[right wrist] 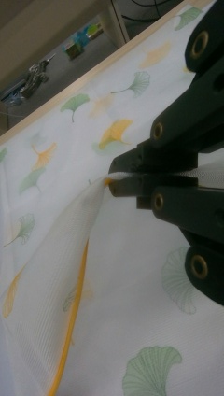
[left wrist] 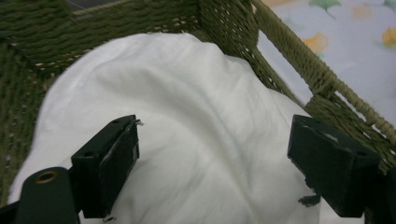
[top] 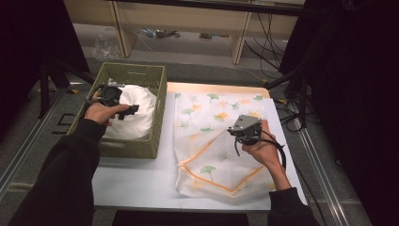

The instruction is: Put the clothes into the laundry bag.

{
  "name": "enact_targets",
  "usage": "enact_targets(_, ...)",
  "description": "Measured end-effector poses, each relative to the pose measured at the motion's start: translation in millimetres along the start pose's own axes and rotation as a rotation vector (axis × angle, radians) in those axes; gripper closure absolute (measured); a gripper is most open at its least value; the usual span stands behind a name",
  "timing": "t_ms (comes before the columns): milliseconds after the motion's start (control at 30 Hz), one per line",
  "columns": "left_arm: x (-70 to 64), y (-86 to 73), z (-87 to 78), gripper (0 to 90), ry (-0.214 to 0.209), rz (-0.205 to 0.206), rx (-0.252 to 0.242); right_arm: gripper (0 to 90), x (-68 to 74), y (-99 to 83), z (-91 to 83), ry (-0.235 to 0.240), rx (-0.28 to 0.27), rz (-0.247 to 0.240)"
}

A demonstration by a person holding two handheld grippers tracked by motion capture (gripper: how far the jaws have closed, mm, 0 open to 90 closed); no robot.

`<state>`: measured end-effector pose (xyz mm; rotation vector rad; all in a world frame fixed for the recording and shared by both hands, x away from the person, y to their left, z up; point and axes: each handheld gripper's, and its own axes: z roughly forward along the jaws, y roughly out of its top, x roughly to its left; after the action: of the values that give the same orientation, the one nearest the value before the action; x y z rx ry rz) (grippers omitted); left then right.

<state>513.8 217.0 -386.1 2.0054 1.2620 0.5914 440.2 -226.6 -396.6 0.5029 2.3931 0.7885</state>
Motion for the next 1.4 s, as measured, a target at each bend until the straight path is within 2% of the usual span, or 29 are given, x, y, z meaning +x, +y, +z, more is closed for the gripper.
enact_targets(67, -5.0, 0.5, 7.8, 16.3, -0.004, 0.029, 0.012, 89.6, 0.3, 0.4, 0.4, 0.010, 0.004, -0.008)
enact_targets(100, -3.8, 1.7, 10.1, 16.4, 0.051, 0.050, 0.030, 89.5, 2.3, 1.0, 0.3, 0.006, 0.010, 0.012)
enact_targets(133, -3.8, 1.7, 10.1, 16.4, 0.051, 0.050, 0.030, 89.5, 2.3, 1.0, 0.3, 0.006, 0.010, 0.012)
enact_targets(167, 6.7, -0.8, 12.8, 16.0, 0.146, 0.095, 0.083, 89.4, 3.0, 0.7, -0.2, 0.013, 0.016, 0.012)
enact_targets(200, 14.6, -3.6, 14.3, 15.4, 0.167, 0.072, 0.105, 89.4, 3.6, 0.9, -0.2, 0.014, 0.016, 0.019)
enact_targets(233, 23.2, -6.9, 15.5, 15.2, 0.178, 0.021, 0.103, 89.4, 3.6, 0.9, -0.2, 0.014, 0.016, 0.018)
enact_targets(267, 23.2, -6.9, 15.5, 14.9, 0.178, 0.021, 0.103, 89.4, 3.6, 0.9, -0.2, 0.014, 0.016, 0.018)
enact_targets(300, 32.2, -11.0, 17.0, 14.2, 0.144, -0.075, 0.104, 89.4, 3.0, 1.1, 0.9, 0.019, 0.011, 0.001)
enact_targets(333, 41.0, -17.5, 20.0, 13.5, 0.118, -0.115, 0.127, 89.4, 3.1, 1.0, 1.0, 0.020, 0.013, 0.002)
enact_targets(367, 43.0, -19.5, 21.5, 12.8, 0.115, -0.116, 0.139, 89.3, 1.7, 0.5, 1.4, 0.020, 0.014, -0.018)
enact_targets(433, 45.4, -21.5, 24.0, 11.2, 0.108, -0.122, 0.150, 89.3, 2.7, 0.8, 2.0, 0.015, 0.014, -0.009)
enact_targets(533, 50.0, -25.7, 34.8, 8.7, 0.087, -0.167, 0.170, 89.3, 3.1, 1.5, 2.3, 0.020, 0.018, -0.019)
enact_targets(600, 48.9, -25.8, 43.9, 3.0, 0.083, -0.177, 0.187, 89.2, 4.9, 2.6, 2.7, 0.026, 0.017, -0.030)
enact_targets(667, 47.0, -25.7, 46.6, 0.0, 0.083, -0.173, 0.186, 89.1, 5.7, 2.8, 2.6, 0.029, 0.017, -0.026)
enact_targets(700, 44.8, -26.8, 49.6, 0.0, 0.073, -0.161, 0.183, 89.1, 7.2, 2.7, 2.2, 0.033, 0.021, -0.006)
enact_targets(733, 44.3, -29.0, 51.7, 0.0, 0.058, -0.162, 0.174, 89.0, 7.0, 2.6, 2.8, 0.040, 0.015, -0.010)
enact_targets(800, 47.0, -35.9, 54.8, 0.0, 0.011, -0.209, 0.131, 89.0, 5.9, 2.7, 4.3, 0.043, 0.011, -0.033)
enact_targets(900, 48.0, -38.2, 54.1, 0.8, -0.021, -0.237, 0.115, 88.9, 7.1, 3.3, 4.9, 0.044, 0.014, -0.031)
enact_targets(933, 49.5, -38.5, 52.0, 3.5, -0.022, -0.217, 0.126, 88.9, 6.9, 3.8, 5.0, 0.045, 0.011, -0.036)
enact_targets(967, 49.5, -38.5, 52.0, 12.0, -0.022, -0.217, 0.126, 88.8, 7.4, 4.3, 5.2, 0.048, 0.009, -0.034)
enact_targets(1000, 49.1, -39.5, 51.5, 19.9, 0.002, -0.246, 0.119, 88.8, 7.4, 4.6, 5.4, 0.049, 0.007, -0.035)
enact_targets(1067, 49.4, -38.6, 50.3, 31.9, -0.001, -0.258, 0.131, 88.8, 9.0, 4.6, 5.4, 0.049, 0.014, -0.023)
enact_targets(1100, 48.5, -37.1, 47.6, 35.2, -0.029, -0.266, 0.127, 88.8, 10.0, 4.3, 5.1, 0.049, 0.018, -0.013)
enact_targets(1167, 48.1, -36.9, 46.0, 37.6, -0.054, -0.267, 0.113, 88.8, 8.9, 4.2, 5.7, 0.051, 0.014, -0.021)
enact_targets(1200, 49.3, -36.5, 45.1, 38.6, -0.085, -0.252, 0.112, 88.8, 7.6, 4.4, 6.2, 0.052, 0.009, -0.037)
enact_targets(1267, 50.2, -36.2, 41.5, 39.4, -0.143, -0.222, 0.107, 88.8, 8.6, 4.2, 6.1, 0.052, 0.013, -0.021)
enact_targets(1300, 49.4, -36.2, 41.3, 38.7, -0.129, -0.197, 0.102, 88.7, 8.5, 4.2, 6.3, 0.054, 0.013, -0.020)
enact_targets(1367, 44.7, -36.5, 44.8, 33.1, -0.061, -0.179, 0.081, 88.7, 8.6, 4.1, 7.1, 0.054, 0.015, -0.017)
enact_targets(1400, 43.2, -35.8, 46.4, 28.8, -0.021, -0.162, 0.080, 88.6, 7.5, 4.3, 7.8, 0.054, 0.010, -0.038)
